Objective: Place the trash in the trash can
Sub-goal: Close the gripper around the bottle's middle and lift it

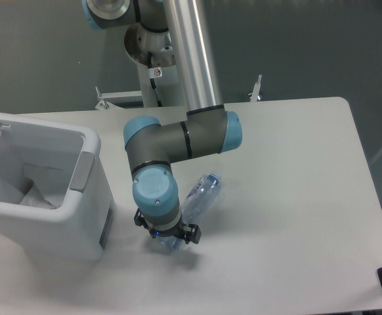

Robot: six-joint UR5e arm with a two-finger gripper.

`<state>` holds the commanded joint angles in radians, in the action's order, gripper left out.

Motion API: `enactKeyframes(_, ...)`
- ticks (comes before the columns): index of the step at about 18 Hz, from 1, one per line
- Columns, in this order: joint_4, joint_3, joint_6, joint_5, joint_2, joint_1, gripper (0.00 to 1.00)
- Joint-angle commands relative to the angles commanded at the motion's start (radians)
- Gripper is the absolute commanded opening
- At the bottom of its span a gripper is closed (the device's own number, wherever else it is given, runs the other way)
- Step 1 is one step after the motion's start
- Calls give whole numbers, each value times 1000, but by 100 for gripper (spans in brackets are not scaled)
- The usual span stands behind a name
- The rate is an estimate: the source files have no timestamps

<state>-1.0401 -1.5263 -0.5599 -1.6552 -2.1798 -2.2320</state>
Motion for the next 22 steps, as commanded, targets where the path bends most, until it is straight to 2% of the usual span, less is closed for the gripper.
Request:
enactKeyframes(3, 0, 6, 0, -12, -12, 0, 83)
enactKeyframes(5, 0, 6, 0, -17, -14, 2, 70)
enactKeyframes(8, 0, 21, 2, -17, -12, 2, 59)
enactKeyframes(14, 3, 81, 11, -12, 14, -5, 53)
enactKeyframes(18, 5, 130, 26, -2, 80, -44, 52)
enactKeyframes(22, 5, 228, 75, 145, 155, -104, 52)
